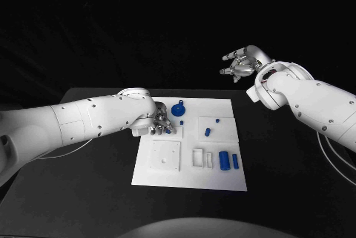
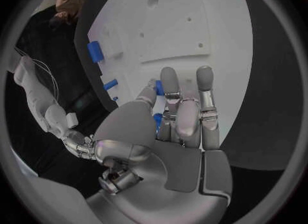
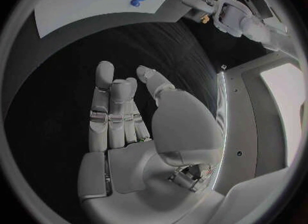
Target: Assemble the parts on the task board
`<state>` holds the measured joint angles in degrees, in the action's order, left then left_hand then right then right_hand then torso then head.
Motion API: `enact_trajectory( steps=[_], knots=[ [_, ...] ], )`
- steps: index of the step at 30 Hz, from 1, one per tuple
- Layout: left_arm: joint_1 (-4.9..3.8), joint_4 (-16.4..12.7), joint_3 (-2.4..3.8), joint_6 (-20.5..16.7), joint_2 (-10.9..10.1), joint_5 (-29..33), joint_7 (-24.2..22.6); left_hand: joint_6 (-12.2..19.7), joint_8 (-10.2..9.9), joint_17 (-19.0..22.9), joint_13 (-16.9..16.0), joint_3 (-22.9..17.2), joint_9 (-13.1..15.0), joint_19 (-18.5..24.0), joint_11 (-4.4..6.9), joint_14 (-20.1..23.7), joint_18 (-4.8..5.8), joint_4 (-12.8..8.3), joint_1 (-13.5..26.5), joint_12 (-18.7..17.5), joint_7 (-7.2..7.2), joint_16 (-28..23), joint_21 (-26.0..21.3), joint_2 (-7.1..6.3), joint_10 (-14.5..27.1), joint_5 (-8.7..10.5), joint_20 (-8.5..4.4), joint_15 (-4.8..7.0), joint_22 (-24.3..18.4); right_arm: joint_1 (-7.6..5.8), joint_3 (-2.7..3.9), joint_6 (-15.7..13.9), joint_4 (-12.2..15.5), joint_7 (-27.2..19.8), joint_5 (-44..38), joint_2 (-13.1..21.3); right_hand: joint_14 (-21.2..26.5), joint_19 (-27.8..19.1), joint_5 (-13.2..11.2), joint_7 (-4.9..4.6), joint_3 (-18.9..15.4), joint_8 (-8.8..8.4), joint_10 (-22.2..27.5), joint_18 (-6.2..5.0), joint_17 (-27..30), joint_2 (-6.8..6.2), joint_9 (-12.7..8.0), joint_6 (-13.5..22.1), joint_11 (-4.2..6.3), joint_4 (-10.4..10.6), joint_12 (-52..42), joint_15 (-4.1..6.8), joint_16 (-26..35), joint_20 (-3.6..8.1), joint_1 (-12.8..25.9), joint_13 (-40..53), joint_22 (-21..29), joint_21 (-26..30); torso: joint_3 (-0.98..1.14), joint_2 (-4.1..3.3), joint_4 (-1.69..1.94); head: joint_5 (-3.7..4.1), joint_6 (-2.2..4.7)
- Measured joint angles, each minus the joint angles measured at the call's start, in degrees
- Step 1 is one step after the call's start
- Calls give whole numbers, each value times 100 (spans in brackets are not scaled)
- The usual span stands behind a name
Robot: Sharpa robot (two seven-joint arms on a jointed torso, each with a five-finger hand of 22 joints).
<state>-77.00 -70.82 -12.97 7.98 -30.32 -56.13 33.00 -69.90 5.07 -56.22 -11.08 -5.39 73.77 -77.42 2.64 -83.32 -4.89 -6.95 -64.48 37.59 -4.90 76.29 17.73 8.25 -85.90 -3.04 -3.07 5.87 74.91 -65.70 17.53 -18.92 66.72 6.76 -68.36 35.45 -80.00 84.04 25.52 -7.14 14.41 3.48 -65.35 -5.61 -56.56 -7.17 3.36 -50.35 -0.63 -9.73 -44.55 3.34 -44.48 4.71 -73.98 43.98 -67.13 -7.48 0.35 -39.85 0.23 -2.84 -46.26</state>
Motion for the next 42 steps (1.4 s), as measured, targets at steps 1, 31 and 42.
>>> enact_trajectory(
  steps=[1,31,42],
  knots=[
    [0,2,1,5,0,0,-2,0,0,0,0,0,0,0,0,0,0,0,0,0,0,0,0,0,0,0,0,0,0,0,0,0,-1,0,0,-1,0,0,0,0,0,0,0,0,0,0,0,0,0,0,0,0,0,0,0,0,0,0,0,0,0,0,0],
    [-4,30,12,121,-13,-21,-80,0,-64,-25,32,77,-3,-11,0,-6,0,-20,-81,22,0,16,-22,35,0,22,-11,-8,3,14,0,14,-9,0,0,2,0,0,0,-21,0,0,12,0,7,0,0,-22,12,0,0,0,0,0,0,0,-4,-1,0,0,3,-14,-12],
    [-2,43,11,100,-19,40,-90,0,-62,-53,32,67,14,-19,0,1,0,-30,-56,47,0,22,-22,60,0,23,-20,-16,2,15,0,27,-19,1,0,2,-1,0,0,-21,0,0,11,0,7,0,0,-21,11,0,0,0,0,0,0,0,-9,21,-1,0,0,-26,-7]
  ],
)
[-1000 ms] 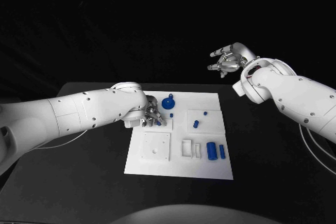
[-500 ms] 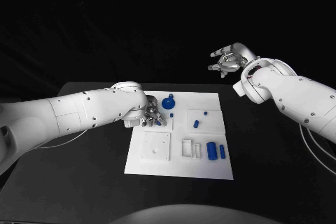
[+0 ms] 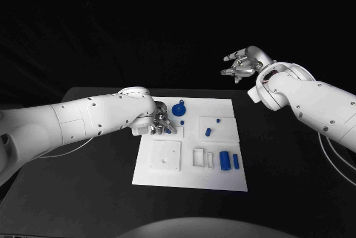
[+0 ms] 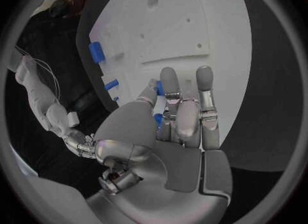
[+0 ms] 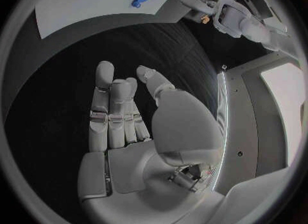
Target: Assemble the parts on the task board
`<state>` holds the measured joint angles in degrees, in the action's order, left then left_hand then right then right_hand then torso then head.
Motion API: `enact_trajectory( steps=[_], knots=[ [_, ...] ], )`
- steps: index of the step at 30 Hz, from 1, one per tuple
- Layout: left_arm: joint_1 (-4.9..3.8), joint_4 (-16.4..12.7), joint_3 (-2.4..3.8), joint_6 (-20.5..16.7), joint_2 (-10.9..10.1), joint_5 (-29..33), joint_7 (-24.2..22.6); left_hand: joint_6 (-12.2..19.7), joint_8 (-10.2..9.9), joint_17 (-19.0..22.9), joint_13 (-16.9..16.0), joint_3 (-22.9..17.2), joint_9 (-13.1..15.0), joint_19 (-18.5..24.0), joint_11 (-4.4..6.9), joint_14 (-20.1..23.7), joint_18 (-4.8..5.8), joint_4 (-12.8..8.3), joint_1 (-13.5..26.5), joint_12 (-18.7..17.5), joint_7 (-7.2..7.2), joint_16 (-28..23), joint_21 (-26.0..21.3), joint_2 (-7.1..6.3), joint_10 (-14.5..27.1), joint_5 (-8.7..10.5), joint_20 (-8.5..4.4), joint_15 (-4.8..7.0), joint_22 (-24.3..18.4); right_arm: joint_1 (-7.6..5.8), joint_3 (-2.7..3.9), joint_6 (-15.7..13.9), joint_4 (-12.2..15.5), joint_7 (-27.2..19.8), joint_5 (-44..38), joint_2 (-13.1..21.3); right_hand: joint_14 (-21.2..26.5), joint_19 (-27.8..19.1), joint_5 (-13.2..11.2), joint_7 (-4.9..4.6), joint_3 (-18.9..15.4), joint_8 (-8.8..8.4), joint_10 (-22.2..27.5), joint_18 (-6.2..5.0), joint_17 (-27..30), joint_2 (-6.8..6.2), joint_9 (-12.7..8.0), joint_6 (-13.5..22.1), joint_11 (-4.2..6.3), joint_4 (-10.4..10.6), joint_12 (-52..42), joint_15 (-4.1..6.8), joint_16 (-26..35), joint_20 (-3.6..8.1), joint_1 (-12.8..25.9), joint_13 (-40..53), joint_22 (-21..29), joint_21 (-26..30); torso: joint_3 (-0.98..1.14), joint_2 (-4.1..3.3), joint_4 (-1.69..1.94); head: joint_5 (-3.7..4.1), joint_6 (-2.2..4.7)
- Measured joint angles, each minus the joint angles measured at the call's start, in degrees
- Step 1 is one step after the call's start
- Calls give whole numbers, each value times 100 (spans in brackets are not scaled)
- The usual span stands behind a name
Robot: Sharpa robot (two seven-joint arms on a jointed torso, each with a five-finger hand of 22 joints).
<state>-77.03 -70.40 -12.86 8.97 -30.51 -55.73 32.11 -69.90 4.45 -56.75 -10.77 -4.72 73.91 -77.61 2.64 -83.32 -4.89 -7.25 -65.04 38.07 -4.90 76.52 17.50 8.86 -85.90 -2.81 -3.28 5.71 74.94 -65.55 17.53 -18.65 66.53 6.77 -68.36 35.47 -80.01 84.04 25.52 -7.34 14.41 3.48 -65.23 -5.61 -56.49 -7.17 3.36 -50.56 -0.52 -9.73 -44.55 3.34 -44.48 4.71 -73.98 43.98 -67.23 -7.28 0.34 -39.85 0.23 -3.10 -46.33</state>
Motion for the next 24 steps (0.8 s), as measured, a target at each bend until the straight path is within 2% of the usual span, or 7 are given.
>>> enact_trajectory(
  steps=[24],
  knots=[
    [-19,119,18,292,95,-166,-7,0,1,-6,-1,2,-22,0,0,-20,0,-12,0,-3,0,24,0,0,0,21,0,18,-2,0,0,10,1,3,0,17,0,0,0,1,0,0,-10,0,0,0,0,1,-10,0,0,0,0,0,0,0,1,-1,4,0,-4,7,-10]
  ],
)
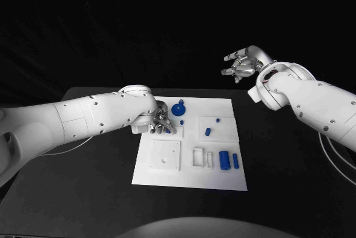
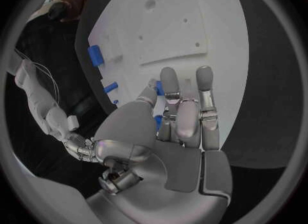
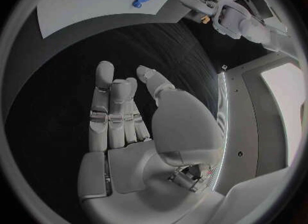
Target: Assemble the parts on the task board
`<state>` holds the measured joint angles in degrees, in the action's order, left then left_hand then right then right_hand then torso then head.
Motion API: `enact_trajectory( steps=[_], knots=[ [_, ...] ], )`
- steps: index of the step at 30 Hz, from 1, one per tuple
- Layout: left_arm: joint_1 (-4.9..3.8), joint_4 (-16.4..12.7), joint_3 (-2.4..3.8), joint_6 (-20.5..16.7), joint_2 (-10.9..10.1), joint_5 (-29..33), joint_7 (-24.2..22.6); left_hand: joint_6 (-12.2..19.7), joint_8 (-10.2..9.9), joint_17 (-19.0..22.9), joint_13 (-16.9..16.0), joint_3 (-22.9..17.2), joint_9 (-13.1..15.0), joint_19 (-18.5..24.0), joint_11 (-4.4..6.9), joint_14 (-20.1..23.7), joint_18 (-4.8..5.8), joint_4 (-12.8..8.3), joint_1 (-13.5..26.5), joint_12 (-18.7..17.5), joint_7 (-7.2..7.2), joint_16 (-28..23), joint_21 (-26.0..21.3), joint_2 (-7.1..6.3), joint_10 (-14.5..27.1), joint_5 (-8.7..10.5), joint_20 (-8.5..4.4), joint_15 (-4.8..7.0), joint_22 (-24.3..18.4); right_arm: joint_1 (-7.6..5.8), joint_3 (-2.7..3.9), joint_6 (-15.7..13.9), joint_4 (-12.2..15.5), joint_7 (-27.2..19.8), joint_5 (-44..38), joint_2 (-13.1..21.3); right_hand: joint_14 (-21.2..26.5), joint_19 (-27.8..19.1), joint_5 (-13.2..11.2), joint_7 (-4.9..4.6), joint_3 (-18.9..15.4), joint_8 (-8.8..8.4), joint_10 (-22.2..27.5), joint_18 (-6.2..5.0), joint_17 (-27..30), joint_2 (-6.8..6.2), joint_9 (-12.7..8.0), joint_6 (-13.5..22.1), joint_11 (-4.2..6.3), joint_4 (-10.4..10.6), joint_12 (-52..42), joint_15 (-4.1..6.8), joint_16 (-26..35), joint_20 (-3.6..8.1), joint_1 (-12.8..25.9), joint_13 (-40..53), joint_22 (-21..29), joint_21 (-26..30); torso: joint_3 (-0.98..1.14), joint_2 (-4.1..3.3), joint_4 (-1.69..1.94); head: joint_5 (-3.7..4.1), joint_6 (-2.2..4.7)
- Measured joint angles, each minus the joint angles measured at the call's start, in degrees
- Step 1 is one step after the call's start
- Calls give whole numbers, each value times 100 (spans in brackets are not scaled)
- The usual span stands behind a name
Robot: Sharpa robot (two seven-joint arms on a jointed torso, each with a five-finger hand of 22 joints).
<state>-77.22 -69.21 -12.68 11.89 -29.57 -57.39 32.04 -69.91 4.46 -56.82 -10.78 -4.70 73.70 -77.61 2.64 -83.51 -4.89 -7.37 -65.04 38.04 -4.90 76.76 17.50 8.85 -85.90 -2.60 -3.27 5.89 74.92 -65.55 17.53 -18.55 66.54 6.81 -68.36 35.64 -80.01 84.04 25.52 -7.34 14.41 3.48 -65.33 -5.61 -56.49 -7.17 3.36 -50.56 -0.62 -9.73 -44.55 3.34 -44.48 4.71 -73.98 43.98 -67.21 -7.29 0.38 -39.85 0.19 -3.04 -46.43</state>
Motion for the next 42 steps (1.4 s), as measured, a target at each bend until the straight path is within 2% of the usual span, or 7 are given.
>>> enact_trajectory(
  steps=[27,32,42],
  knots=[
    [-9,48,3,90,60,-45,43,0,14,30,32,-1,22,0,0,0,0,0,29,0,0,0,0,29,0,2,0,-1,-1,0,0,0,30,6,0,27,0,0,0,9,0,0,13,1,0,0,0,9,13,0,0,0,0,0,0,0,-7,-1,1,1,3,9,2],
    [-10,49,4,99,67,-48,65,0,0,18,49,64,21,0,0,0,0,64,28,28,0,0,0,28,0,2,0,-2,-2,0,0,0,35,7,0,34,0,0,0,9,0,0,14,1,0,0,0,10,14,0,0,0,0,0,0,0,-7,-1,0,1,4,12,-2],
    [-12,45,5,97,55,9,70,0,0,-50,48,5,-4,0,0,7,0,5,28,67,0,25,0,28,0,-11,0,-9,-2,0,0,0,37,10,-1,44,0,0,0,9,24,0,13,2,0,0,0,10,13,-24,0,0,0,0,0,-5,-13,-1,-2,1,6,7,-10]
  ],
)
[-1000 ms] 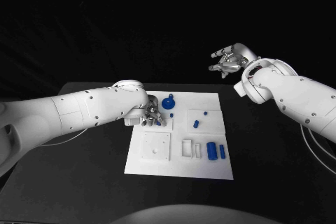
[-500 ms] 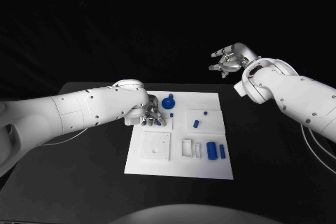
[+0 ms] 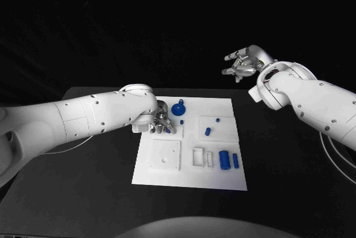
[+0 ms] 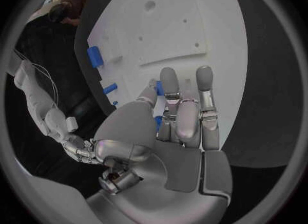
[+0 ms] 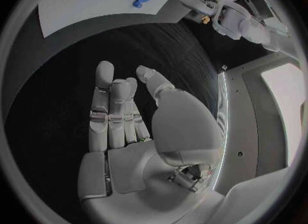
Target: Assemble the parts on the task board
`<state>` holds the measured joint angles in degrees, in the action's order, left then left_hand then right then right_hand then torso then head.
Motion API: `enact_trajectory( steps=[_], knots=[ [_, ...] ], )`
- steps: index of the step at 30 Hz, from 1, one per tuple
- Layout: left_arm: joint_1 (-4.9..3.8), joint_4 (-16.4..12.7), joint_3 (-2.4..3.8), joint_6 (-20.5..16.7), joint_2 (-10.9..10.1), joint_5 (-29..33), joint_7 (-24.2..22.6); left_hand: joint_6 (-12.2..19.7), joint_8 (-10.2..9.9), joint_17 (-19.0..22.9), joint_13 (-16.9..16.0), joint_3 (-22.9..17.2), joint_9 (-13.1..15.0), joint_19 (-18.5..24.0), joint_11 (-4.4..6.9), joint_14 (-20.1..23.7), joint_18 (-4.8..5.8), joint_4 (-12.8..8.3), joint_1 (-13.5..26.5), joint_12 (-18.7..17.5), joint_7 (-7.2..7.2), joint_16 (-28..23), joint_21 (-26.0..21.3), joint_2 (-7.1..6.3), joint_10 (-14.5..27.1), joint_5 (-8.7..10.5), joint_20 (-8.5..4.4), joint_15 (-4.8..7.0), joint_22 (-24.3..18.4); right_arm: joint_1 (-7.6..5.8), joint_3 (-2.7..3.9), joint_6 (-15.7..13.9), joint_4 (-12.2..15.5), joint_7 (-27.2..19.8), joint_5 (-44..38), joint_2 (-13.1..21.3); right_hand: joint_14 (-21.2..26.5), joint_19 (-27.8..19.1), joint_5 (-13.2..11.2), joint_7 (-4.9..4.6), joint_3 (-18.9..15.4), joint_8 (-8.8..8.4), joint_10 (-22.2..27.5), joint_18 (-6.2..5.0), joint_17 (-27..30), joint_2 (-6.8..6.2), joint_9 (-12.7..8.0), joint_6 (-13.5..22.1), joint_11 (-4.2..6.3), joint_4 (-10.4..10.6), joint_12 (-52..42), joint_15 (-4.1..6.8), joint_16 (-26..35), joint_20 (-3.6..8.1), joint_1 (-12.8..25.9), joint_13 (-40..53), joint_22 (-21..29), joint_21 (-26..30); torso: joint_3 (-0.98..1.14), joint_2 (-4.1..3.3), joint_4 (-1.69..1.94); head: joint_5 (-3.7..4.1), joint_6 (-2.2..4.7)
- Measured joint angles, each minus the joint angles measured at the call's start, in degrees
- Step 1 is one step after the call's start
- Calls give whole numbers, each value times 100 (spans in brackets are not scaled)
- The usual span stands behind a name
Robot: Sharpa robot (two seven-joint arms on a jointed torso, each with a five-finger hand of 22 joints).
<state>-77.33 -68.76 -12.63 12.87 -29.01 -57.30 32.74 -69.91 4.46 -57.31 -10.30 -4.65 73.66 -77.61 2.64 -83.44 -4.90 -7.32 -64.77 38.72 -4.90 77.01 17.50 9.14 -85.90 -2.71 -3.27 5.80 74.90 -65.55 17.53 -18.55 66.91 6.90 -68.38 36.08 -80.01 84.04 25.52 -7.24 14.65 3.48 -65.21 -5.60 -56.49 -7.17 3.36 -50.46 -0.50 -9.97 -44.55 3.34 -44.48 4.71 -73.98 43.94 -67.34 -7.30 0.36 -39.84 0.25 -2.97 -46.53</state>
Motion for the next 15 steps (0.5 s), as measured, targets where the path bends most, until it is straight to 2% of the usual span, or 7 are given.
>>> enact_trajectory(
  steps=[14,15],
  knots=[
    [2,-9,-5,-74,-40,219,0,0,0,-77,-42,-6,-11,61,0,1,0,-6,20,43,0,101,24,20,0,0,61,-1,4,4,0,7,-29,6,-2,-3,0,0,0,0,0,0,-2,1,5,0,0,0,-2,0,0,0,22,0,0,0,-7,0,5,-1,7,-22,-16],
    [2,-9,-6,-80,-41,227,2,0,0,-77,-42,-6,-9,59,0,1,-27,-6,23,43,0,105,26,23,0,0,64,-1,4,4,0,7,-31,7,-3,-3,0,0,0,0,9,0,-2,0,5,0,0,0,-2,-9,0,0,22,0,0,0,-7,0,5,-1,7,-24,-17]
  ],
)
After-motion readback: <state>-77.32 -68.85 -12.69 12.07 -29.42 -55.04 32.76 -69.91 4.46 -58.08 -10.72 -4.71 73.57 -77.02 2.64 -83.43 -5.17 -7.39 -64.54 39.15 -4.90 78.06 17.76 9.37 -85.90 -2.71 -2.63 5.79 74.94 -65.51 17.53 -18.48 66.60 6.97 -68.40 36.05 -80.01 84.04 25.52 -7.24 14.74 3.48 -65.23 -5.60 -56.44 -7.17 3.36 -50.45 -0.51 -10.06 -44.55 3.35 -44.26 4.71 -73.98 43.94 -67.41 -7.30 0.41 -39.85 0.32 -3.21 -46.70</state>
